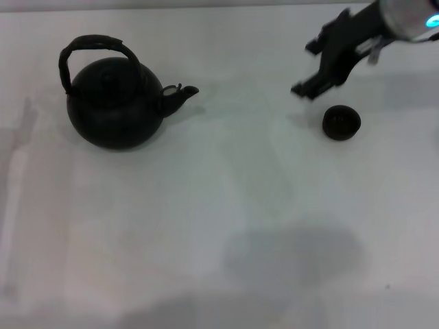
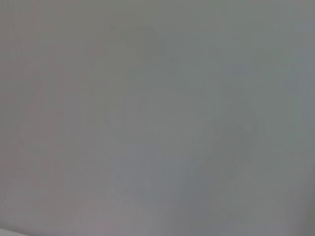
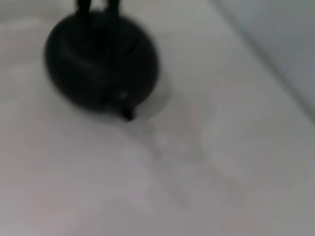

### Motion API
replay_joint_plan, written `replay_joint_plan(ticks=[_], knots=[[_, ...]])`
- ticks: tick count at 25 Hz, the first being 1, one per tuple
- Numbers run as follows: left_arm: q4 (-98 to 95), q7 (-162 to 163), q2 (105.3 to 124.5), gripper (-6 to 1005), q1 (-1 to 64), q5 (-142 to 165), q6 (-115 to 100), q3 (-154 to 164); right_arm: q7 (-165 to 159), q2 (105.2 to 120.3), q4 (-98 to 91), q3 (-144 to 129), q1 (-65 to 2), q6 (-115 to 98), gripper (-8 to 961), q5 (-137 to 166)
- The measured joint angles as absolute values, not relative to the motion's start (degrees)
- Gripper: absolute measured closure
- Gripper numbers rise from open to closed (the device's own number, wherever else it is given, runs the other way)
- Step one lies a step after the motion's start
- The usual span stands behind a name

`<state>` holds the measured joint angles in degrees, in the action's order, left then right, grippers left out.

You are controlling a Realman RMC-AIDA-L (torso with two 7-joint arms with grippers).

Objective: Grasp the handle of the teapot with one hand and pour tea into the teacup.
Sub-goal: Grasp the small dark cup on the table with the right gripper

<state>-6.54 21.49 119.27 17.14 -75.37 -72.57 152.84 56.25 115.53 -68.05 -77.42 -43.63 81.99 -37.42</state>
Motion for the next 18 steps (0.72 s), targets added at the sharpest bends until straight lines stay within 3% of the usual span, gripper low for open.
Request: replay_joint_plan(ticks=[11,18], knots=[[-6.6,21.5,119.24,125,17.1,-75.4,-72.4,152.8,50.1,115.89,-53.8,-92.3,-50.2,73.3,142,-36.4],[-6.6,21.5,119.19,123,16.8,-75.3,-72.4,152.8,49.7,115.80,-51.1,-92.8,-50.7,70.7,157,-34.8]])
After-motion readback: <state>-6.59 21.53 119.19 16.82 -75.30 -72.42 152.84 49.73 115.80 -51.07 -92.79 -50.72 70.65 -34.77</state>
